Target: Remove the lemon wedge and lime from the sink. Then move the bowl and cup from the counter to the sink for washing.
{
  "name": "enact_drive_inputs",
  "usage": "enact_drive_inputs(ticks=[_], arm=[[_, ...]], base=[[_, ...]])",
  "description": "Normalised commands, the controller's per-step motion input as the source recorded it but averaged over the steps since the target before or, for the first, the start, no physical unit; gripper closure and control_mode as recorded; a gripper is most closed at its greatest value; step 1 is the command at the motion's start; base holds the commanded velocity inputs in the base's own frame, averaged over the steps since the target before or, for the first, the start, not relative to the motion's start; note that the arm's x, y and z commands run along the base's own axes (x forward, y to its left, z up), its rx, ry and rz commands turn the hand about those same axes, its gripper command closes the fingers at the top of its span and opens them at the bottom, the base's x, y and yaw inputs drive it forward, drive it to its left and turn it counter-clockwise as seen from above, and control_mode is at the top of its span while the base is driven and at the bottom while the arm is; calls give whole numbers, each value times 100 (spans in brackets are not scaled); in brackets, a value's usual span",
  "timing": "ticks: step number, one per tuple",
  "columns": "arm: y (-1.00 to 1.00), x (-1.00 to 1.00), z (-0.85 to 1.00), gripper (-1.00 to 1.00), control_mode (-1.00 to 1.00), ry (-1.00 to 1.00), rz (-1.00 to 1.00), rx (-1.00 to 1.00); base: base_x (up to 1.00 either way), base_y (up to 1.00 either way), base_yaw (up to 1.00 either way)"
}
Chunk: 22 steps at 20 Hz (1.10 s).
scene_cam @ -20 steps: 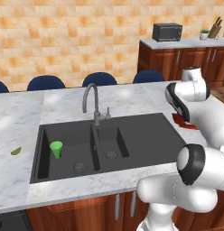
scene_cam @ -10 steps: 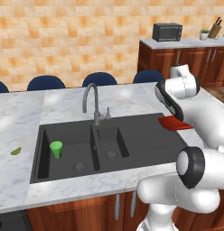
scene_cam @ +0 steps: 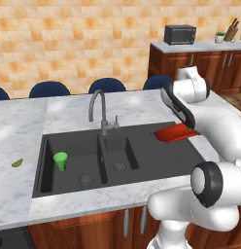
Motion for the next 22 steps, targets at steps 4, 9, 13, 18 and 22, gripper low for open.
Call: enact_drive_inputs(ticks=[4, 9, 13, 18, 22], arm=[[30, -3, 4, 100, -100, 0, 35, 20], [25, -2, 0, 100, -100, 5, 29, 27], [38, 0, 2, 100, -100, 1, 23, 19], [34, 0, 1, 100, -100, 5, 23, 14], [23, 8, 0, 100, -100, 4, 9, 2]], base=[[0, 0, 0], [0, 0, 0], [0, 0, 0], [0, 0, 0], [0, 0, 0]])
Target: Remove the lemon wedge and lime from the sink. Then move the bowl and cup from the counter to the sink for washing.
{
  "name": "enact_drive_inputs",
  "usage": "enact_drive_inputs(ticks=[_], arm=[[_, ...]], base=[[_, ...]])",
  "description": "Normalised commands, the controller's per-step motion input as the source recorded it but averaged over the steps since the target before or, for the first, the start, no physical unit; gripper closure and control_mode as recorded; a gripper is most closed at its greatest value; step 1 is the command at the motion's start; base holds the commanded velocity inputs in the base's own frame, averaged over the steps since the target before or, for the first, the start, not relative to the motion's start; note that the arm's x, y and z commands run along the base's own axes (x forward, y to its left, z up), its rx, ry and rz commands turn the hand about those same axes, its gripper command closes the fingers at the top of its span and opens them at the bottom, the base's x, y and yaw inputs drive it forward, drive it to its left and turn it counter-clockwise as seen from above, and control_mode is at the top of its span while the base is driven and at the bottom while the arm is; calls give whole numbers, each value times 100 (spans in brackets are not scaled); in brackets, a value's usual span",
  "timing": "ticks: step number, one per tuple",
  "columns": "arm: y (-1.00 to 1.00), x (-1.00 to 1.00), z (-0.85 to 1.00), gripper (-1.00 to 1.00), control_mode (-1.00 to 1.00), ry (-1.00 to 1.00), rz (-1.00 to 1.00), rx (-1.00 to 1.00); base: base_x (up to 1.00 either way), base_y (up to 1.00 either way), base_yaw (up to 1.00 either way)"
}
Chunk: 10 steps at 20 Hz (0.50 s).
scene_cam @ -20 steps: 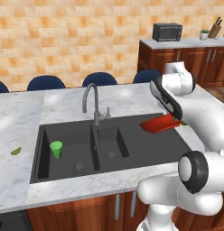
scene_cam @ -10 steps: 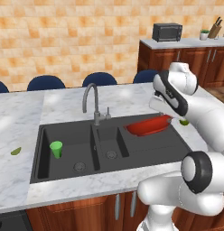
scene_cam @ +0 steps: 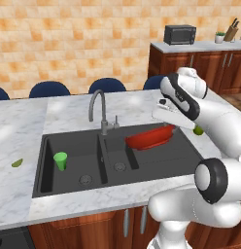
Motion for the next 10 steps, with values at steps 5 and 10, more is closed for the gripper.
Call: enact_drive_inputs(ticks=[5, 10], arm=[[34, 2, 3, 100, -100, 3, 1, 8], [38, 0, 1, 100, -100, 6, 5, 14]], base=[[0, 0, 0], [0, 0, 0]])
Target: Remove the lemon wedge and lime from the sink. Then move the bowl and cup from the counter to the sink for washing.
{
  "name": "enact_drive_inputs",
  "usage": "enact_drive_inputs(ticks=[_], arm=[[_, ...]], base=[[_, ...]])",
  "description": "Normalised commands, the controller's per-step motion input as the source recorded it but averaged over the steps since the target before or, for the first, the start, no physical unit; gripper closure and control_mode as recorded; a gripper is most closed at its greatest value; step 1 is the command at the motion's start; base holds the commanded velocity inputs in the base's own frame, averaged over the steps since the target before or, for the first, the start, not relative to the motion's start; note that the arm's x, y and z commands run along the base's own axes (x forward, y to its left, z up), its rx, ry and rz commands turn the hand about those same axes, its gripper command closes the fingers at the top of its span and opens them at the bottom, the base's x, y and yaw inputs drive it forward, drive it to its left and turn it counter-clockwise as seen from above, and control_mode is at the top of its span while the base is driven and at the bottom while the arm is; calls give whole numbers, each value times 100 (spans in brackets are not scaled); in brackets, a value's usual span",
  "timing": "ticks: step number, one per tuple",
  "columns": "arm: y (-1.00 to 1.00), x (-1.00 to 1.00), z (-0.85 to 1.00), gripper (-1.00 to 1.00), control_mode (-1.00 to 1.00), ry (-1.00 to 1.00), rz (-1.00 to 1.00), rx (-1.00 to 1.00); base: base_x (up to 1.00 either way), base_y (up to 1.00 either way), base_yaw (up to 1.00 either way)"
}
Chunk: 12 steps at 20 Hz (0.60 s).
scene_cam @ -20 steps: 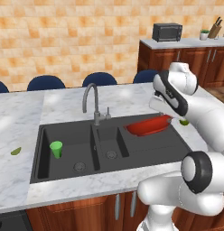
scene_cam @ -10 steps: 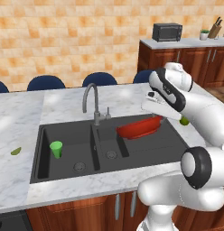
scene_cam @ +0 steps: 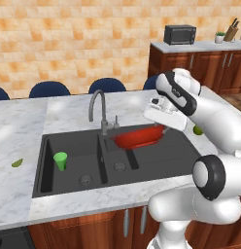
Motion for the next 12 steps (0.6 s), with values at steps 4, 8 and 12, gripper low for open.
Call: enact_drive_inputs(ticks=[4, 8, 12], arm=[[42, 0, -1, 100, -100, 14, 8, 11], [52, 2, 0, 100, -100, 12, 4, 2], [48, 5, 0, 100, -100, 10, 1, 0]], base=[[0, 0, 0], [0, 0, 0], [0, 0, 0]])
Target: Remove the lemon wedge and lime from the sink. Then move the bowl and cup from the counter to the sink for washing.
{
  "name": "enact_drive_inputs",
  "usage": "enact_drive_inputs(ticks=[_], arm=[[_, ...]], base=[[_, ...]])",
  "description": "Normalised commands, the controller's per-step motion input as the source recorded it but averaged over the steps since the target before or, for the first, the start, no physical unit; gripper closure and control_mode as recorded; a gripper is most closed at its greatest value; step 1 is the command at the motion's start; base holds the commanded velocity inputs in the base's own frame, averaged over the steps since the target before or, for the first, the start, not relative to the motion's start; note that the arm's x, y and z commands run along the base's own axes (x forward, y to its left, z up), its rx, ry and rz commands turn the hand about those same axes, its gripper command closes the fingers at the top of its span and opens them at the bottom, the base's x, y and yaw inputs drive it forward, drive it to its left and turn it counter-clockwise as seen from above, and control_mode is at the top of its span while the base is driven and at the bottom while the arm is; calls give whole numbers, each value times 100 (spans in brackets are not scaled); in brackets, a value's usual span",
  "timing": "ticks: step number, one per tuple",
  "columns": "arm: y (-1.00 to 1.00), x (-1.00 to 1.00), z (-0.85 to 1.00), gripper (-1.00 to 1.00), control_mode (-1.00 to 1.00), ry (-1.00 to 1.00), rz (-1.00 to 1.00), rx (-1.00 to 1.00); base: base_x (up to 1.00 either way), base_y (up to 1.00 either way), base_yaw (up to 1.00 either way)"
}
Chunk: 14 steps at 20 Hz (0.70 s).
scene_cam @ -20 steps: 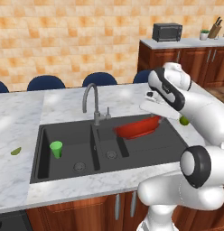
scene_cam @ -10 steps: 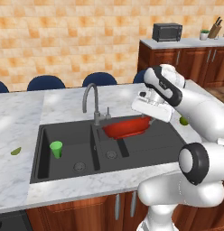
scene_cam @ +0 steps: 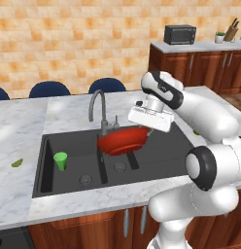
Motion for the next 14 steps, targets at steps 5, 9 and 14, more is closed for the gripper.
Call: enact_drive_inputs(ticks=[5, 9, 14], arm=[[45, 2, 2, 100, -100, 5, 0, 0], [53, 1, 0, 100, -100, 14, 0, -7], [50, 1, 0, 100, -100, 2, 0, -11]], base=[[0, 0, 0], [0, 0, 0], [0, 0, 0]])
